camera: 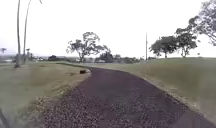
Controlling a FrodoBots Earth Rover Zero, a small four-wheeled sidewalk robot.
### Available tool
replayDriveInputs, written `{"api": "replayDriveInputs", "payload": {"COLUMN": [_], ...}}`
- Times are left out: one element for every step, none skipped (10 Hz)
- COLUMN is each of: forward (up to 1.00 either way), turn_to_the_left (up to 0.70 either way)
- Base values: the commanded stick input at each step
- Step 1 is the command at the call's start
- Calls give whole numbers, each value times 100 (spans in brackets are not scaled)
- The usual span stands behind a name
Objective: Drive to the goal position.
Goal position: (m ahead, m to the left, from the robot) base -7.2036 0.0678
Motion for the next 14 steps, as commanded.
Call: {"api": "replayDriveInputs", "payload": {"forward": [100, 100, 100, 100, 100, 100, 100, 100, 100, 100, 100, 100, 100, 100], "turn_to_the_left": [0, 0, 0, 0, 0, 0, 0, 0, 0, 0, 0, 0, 0, 0]}}
